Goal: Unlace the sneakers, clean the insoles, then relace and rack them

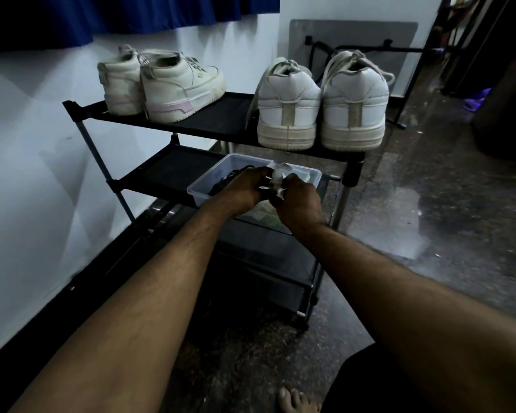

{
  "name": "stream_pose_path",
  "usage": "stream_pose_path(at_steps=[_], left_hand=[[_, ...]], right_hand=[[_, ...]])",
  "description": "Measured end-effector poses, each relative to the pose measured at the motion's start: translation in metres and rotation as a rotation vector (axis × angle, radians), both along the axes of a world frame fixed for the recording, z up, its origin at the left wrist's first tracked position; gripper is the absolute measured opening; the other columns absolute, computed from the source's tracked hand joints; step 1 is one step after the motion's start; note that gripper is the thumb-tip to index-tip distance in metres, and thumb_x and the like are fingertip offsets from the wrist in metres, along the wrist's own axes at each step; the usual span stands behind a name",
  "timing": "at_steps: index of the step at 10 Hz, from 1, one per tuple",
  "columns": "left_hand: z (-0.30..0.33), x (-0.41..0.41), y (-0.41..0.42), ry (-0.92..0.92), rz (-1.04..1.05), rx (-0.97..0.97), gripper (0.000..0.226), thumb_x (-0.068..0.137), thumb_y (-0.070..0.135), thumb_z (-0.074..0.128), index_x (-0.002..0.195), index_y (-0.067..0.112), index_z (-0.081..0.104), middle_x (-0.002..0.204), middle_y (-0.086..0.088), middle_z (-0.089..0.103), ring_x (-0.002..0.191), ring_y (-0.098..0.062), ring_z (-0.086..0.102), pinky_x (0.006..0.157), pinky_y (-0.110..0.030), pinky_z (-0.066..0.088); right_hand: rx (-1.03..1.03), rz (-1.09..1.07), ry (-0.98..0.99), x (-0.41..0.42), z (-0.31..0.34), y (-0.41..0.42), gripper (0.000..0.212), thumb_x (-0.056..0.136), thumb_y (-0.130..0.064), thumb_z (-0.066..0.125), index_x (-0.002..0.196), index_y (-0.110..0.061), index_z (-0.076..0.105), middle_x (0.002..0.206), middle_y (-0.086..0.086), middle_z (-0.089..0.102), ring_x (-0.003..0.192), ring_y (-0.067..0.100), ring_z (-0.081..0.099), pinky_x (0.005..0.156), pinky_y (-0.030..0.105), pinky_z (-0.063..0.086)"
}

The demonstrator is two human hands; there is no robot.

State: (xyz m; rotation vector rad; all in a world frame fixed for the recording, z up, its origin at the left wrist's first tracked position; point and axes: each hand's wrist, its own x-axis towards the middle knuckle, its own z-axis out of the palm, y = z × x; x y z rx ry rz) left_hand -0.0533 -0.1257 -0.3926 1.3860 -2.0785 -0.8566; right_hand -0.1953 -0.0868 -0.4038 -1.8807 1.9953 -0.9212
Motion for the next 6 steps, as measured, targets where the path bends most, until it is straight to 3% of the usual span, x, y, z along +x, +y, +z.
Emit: stream_pose_path(at_steps=[1, 2, 3, 4, 5, 6], left_hand=[[-0.012, 0.005, -0.013, 0.017, -0.027, -0.002, 0.037, 0.062, 0.075, 0.062, 0.098, 0.073, 0.054, 0.117, 0.014, 0.067, 0.107, -0.015, 0.066, 0.096, -0.048, 0.054], [-0.007, 0.005, -0.009, 0.009, -0.008, 0.000, 0.045, 0.063, 0.069, 0.066, 0.106, 0.064, 0.056, 0.120, 0.010, 0.067, 0.109, -0.018, 0.066, 0.097, -0.048, 0.053], [-0.004, 0.003, -0.006, 0.132, 0.035, 0.027, 0.050, 0.065, 0.048, 0.077, 0.112, 0.044, 0.061, 0.121, 0.003, 0.069, 0.116, -0.021, 0.064, 0.102, -0.047, 0.050], [-0.008, 0.007, -0.001, 0.208, 0.043, 0.043, 0.046, 0.080, 0.019, 0.083, 0.116, 0.037, 0.060, 0.114, 0.007, 0.068, 0.117, -0.019, 0.063, 0.103, -0.042, 0.052], [-0.019, 0.012, 0.001, 0.259, 0.071, 0.029, 0.053, 0.082, 0.005, 0.080, 0.130, 0.013, 0.058, 0.128, -0.007, 0.064, 0.124, -0.021, 0.059, 0.107, -0.041, 0.049], [-0.018, 0.011, 0.015, 0.253, 0.098, -0.014, 0.058, 0.082, 0.006, 0.080, 0.135, 0.006, 0.055, 0.137, -0.012, 0.059, 0.127, -0.019, 0.056, 0.111, -0.036, 0.044]], right_hand=[[0.008, 0.007, 0.024, -0.001, 0.000, 0.001, 0.029, 0.087, -0.026, 0.070, 0.109, -0.011, 0.059, 0.104, 0.012, 0.068, 0.098, 0.031, 0.065, 0.073, 0.030, 0.046], [0.011, 0.008, 0.023, -0.005, 0.001, 0.003, 0.034, 0.085, -0.025, 0.072, 0.111, -0.010, 0.057, 0.110, 0.014, 0.066, 0.103, 0.031, 0.062, 0.076, 0.031, 0.048], [0.001, -0.006, 0.062, -0.012, 0.005, 0.007, 0.041, 0.086, -0.026, 0.071, 0.119, -0.008, 0.054, 0.115, 0.017, 0.062, 0.110, 0.034, 0.056, 0.080, 0.033, 0.046], [0.003, 0.008, 0.104, -0.014, 0.011, 0.017, 0.045, 0.088, -0.030, 0.068, 0.123, -0.005, 0.051, 0.118, 0.017, 0.059, 0.113, 0.035, 0.052, 0.086, 0.038, 0.046], [0.023, 0.028, 0.108, -0.012, 0.012, 0.025, 0.053, 0.091, -0.034, 0.065, 0.128, -0.003, 0.046, 0.125, 0.018, 0.053, 0.117, 0.035, 0.050, 0.090, 0.041, 0.047], [0.058, 0.029, 0.124, -0.007, 0.018, 0.035, 0.057, 0.094, -0.039, 0.060, 0.133, -0.002, 0.041, 0.132, 0.019, 0.047, 0.122, 0.034, 0.046, 0.091, 0.041, 0.045]])
